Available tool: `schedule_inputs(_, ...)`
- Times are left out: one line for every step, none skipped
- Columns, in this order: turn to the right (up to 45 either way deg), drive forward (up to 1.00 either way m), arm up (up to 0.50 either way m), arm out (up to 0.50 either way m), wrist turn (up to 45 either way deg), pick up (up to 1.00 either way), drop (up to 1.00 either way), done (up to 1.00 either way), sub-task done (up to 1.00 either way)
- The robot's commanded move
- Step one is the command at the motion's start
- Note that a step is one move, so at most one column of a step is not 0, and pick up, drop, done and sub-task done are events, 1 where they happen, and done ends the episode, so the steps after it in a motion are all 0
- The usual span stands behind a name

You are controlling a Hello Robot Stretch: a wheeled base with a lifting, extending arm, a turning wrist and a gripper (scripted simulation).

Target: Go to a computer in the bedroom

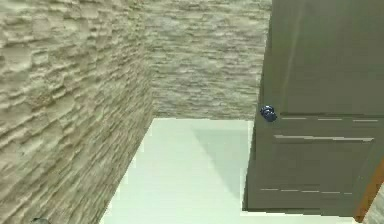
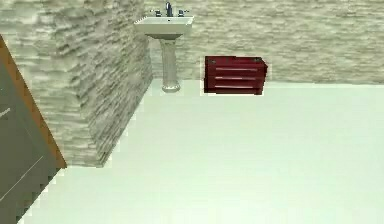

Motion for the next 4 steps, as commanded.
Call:
schedule_inputs(0.0, 0.95, 0.00, 0.00, 0.0, 0.00, 0.00, 0.00, 0.00)
schedule_inputs(0.0, 0.45, 0.00, 0.00, 0.0, 0.00, 0.00, 0.00, 0.00)
schedule_inputs(36.0, 0.00, 0.00, 0.00, 0.0, 0.00, 0.00, 0.00, 0.00)
schedule_inputs(0.0, 0.45, 0.00, 0.00, 0.0, 0.00, 0.00, 0.00, 0.00)
